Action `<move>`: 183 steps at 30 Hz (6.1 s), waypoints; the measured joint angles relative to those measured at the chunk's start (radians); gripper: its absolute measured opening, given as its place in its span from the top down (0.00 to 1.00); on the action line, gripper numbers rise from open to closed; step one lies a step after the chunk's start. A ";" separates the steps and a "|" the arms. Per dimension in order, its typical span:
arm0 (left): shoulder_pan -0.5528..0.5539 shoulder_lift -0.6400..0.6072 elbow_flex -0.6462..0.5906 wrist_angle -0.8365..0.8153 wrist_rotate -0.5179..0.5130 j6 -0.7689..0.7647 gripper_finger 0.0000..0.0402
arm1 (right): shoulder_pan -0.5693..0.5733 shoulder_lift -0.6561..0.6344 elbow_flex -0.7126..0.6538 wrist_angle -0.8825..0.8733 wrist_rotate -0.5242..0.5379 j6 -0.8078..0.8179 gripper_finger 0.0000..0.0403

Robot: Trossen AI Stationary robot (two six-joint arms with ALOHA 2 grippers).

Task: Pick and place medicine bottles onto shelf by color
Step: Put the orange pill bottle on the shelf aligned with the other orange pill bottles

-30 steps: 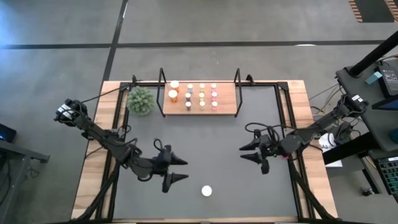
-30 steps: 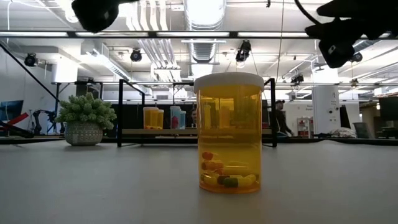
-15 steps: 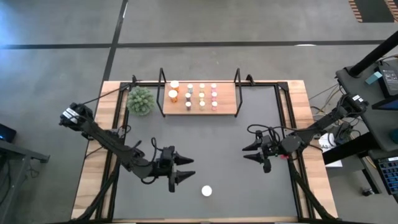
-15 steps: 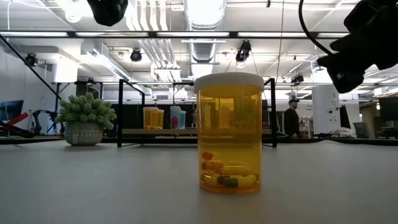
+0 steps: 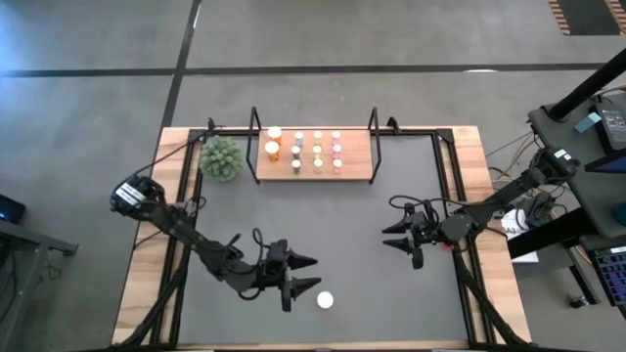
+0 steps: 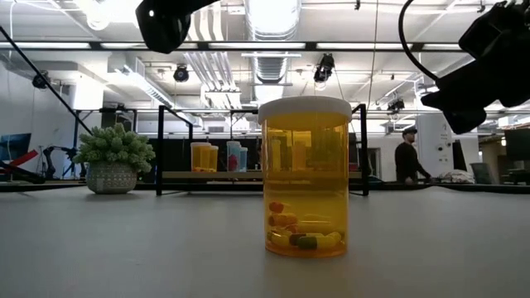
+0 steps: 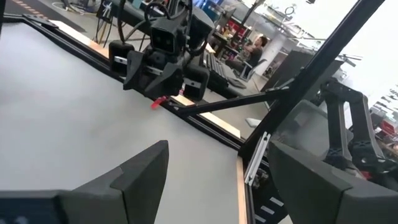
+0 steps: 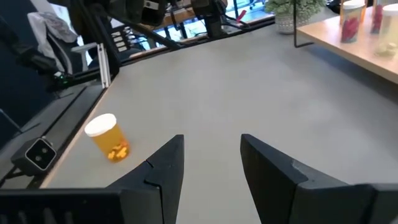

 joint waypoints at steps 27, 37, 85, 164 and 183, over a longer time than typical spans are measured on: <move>0.037 0.010 0.094 -0.334 0.094 0.199 0.36 | 0.000 0.001 0.000 0.000 -0.002 0.006 0.63; 0.042 0.050 0.119 -0.450 0.260 0.155 0.32 | 0.000 0.002 0.000 0.000 -0.002 0.006 0.63; 0.044 0.354 0.280 -0.489 0.334 0.027 0.22 | 0.000 0.002 0.000 0.001 -0.002 0.006 0.63; 0.543 -0.137 -0.270 -0.509 -0.339 -0.183 0.50 | 0.000 0.013 0.000 0.001 -0.002 0.006 0.63; 0.681 -0.002 -0.261 -0.311 -0.337 -0.053 0.50 | 0.000 0.013 0.000 0.000 -0.002 0.006 0.63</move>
